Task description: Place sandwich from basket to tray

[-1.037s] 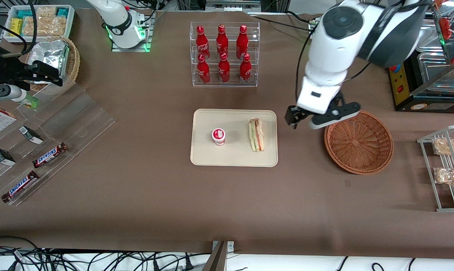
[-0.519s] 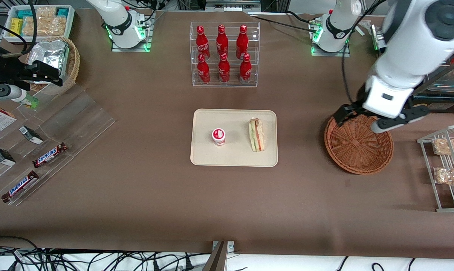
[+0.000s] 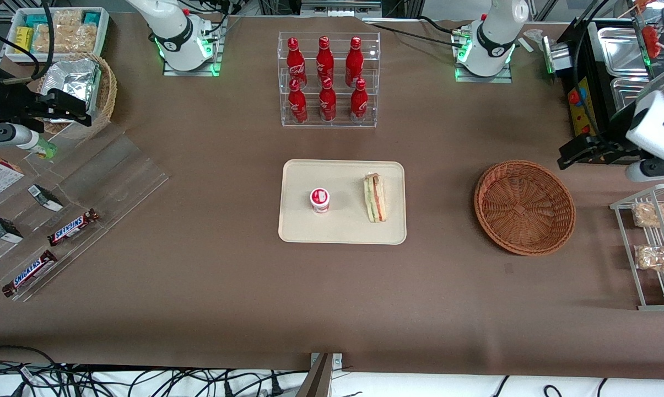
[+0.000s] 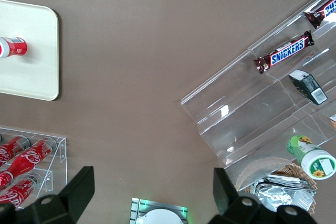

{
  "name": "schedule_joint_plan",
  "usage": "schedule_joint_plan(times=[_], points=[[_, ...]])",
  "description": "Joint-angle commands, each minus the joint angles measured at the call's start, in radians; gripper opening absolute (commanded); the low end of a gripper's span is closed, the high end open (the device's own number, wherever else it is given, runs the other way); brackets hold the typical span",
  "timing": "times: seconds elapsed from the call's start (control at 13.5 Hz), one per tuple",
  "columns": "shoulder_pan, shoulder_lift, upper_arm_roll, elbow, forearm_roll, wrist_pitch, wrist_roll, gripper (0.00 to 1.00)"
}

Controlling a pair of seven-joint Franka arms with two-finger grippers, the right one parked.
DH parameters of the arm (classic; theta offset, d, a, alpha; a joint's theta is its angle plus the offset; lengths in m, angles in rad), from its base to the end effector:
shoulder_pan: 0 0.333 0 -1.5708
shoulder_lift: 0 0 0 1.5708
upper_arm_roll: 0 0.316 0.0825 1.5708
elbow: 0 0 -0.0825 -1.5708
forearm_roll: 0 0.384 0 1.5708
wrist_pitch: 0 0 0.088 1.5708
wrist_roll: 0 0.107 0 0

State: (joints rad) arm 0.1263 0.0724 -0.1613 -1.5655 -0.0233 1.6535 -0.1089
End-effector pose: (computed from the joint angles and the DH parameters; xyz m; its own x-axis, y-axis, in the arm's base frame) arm 0.5829 -0.0195 0.5937 0.9970 0.0763 0.0126 0.0758 -0.9965 0.0364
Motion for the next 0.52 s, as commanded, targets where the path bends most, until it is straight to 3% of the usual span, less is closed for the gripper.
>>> schedule_joint_plan(times=[0.0, 0.44], points=[[-0.024, -0.02, 0.032, -0.001, -0.027, -0.038, 0.135, 1.0], [-0.033, -0.017, 0.02, 0.004, -0.013, -0.04, 0.135, 1.0]])
